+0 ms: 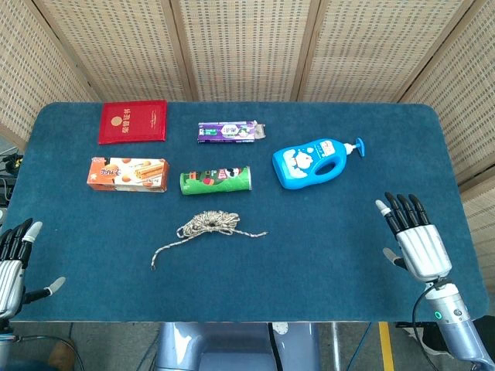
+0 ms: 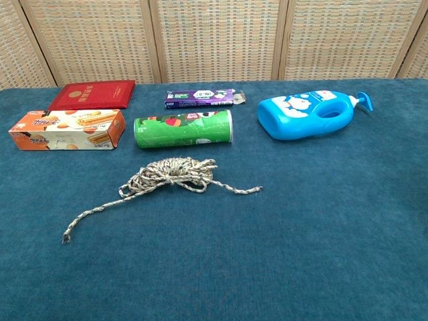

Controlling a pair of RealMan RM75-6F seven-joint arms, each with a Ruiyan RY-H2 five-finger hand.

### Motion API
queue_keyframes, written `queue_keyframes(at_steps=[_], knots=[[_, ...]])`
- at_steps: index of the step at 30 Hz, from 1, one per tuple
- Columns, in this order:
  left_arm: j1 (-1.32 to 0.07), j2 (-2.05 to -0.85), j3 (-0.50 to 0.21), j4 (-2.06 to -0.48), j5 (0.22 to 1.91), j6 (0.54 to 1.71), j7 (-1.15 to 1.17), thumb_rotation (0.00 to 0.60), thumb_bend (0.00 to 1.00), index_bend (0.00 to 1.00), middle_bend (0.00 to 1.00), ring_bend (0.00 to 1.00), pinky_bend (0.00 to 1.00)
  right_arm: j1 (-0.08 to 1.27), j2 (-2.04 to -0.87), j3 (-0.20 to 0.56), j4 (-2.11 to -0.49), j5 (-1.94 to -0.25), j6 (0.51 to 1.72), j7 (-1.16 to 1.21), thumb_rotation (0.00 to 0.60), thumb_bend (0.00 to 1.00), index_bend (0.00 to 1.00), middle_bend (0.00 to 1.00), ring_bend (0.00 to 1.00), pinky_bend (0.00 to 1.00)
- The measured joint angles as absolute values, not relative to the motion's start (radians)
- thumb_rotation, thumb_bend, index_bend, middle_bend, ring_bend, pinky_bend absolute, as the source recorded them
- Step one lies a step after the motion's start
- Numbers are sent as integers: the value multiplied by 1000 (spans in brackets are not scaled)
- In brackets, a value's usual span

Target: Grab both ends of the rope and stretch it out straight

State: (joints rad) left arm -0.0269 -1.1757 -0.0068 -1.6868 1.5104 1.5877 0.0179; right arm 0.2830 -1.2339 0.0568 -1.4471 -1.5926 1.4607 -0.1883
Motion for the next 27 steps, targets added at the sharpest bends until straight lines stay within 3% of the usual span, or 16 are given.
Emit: queue_keyframes(at_steps=[9,14,20,27], knots=[[-24,-1179,-12,-1688,1515,1588,28,600,0,0,0,0,0,297,-1247,77,-1496,-1585,1440,-187,600,0,75,0,0,0],[-21,-1189,-18,-1689,1515,1592,53,600,0,0,0,0,0,333,-1270,107,-1552,-1546,1383,-203,600,0,204,0,0,0],[-24,-1195,-23,-1691,1513,1583,74,600,0,0,0,0,0,425,-1313,169,-1650,-1403,1211,-210,600,23,341,0,0,0],[-28,-1211,-36,-1692,1496,1576,118,600,0,0,0,0,0,553,-1471,235,-1657,-1240,1093,-315,600,62,424,0,0,0]])
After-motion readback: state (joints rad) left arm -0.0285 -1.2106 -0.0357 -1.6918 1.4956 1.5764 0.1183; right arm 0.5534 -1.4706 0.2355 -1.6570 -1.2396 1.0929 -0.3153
